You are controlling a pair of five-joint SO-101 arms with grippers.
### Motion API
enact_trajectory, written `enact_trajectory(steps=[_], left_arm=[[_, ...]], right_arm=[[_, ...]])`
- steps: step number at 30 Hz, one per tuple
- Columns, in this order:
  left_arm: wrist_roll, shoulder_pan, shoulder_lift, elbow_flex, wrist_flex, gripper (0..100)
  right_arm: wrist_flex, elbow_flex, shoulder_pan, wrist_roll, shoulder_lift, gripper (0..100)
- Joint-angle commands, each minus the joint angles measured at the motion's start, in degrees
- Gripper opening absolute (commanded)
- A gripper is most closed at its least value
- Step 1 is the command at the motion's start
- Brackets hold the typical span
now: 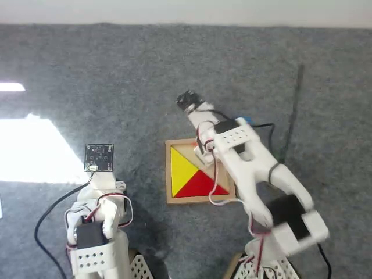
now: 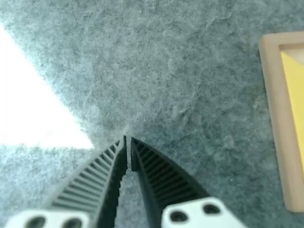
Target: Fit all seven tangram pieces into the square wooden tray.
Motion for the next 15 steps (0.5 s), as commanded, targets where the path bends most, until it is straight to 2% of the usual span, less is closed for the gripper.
enact_trajectory(steps=[1,5,9,12,15], left_arm=[[0.0,-0.4,-1.1,-0.7,0.2,1],[0.0,-0.4,-1.1,-0.7,0.2,1],[0.0,-0.4,-1.1,-0.7,0.2,1],[0.0,-0.4,-1.1,-0.7,0.2,1],[0.0,-0.4,-1.1,-0.7,0.2,1]], right_arm=[[7.9,-2.2,3.7,-0.6,-18.3,0.6],[17.8,-1.9,14.4,-0.5,-37.2,0.6],[23.9,-0.5,35.2,0.0,-46.5,0.6],[21.0,4.0,49.1,3.6,-47.2,0.6],[13.8,11.6,54.5,7.0,-47.2,0.6]])
